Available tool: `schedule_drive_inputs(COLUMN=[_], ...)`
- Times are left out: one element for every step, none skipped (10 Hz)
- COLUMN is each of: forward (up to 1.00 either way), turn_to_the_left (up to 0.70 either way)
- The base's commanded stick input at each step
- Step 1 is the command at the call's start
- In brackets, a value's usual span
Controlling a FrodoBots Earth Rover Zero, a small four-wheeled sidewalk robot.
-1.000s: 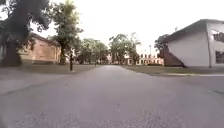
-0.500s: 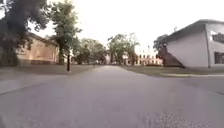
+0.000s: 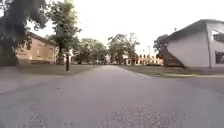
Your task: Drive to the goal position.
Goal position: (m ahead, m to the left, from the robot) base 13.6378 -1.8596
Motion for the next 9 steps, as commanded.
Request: schedule_drive_inputs(forward=[0.45,0.45,0.45,0.45,0.45,0.45,0.45,0.45,0.45], turn_to_the_left=[0.0,0.0,0.0,0.0,0.0,0.0,0.0,0.0,0.0])
